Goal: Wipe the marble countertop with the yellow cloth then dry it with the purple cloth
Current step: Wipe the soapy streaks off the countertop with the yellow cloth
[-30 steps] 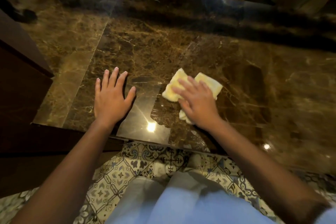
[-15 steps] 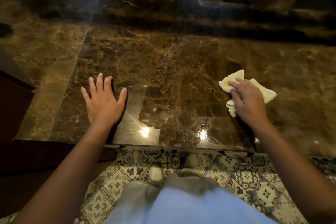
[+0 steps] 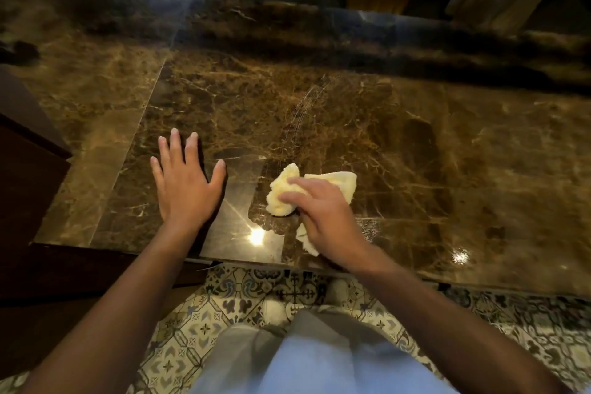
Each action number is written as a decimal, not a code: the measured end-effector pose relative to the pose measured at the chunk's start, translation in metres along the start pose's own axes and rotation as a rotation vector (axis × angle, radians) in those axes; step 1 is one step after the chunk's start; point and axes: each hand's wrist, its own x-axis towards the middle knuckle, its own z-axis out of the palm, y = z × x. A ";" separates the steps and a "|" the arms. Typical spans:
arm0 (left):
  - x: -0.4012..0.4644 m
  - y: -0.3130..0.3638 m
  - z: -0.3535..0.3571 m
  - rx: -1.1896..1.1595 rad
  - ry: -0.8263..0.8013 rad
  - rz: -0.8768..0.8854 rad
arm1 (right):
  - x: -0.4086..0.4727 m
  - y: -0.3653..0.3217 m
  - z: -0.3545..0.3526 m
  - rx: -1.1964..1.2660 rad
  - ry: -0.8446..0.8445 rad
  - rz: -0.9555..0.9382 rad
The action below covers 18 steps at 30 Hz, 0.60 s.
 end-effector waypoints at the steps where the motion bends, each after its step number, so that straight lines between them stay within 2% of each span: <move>1: 0.000 0.000 0.000 0.011 -0.012 0.002 | 0.008 0.009 -0.011 0.057 0.041 0.029; 5: 0.002 0.002 0.002 0.072 -0.031 0.003 | 0.065 0.066 -0.074 0.100 0.351 0.232; 9: 0.001 0.002 0.001 0.081 -0.018 0.008 | 0.125 0.117 -0.119 0.060 0.507 0.505; 14: 0.002 0.005 0.002 0.101 -0.016 -0.008 | 0.171 0.149 -0.123 0.116 0.517 0.663; 18: 0.004 0.005 0.003 0.114 -0.025 -0.015 | 0.196 0.142 -0.096 0.078 0.377 0.539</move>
